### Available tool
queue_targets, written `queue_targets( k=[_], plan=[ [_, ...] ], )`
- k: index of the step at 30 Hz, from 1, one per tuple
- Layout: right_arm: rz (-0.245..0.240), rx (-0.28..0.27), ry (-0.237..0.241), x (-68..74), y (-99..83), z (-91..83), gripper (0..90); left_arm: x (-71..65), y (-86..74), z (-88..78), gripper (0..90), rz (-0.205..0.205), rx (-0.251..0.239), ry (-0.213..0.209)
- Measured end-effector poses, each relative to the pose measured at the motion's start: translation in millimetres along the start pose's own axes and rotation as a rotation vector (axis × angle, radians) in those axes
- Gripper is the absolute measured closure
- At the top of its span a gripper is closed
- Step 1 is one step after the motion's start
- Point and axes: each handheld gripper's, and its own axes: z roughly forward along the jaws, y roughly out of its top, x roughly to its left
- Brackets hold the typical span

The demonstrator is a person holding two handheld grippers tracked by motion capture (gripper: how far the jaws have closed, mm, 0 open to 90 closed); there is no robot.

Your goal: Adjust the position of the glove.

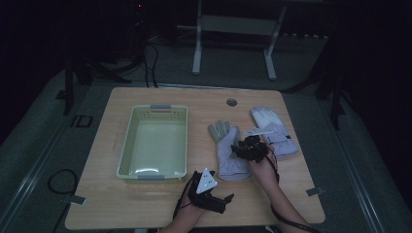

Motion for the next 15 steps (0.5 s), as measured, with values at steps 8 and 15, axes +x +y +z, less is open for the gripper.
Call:
queue_targets(
  k=[8,15],
  plan=[
    [0.016,-0.055,0.023,-25.3,6.2,-21.8,54.5,0.1,0.0,0.2,0.0,-0.006,-0.001,0.002],
    [0.009,-0.089,-0.033,-44.7,10.8,-36.4,51.6,0.4,0.1,0.1,0.0,-0.007,0.001,0.002]
  ],
)
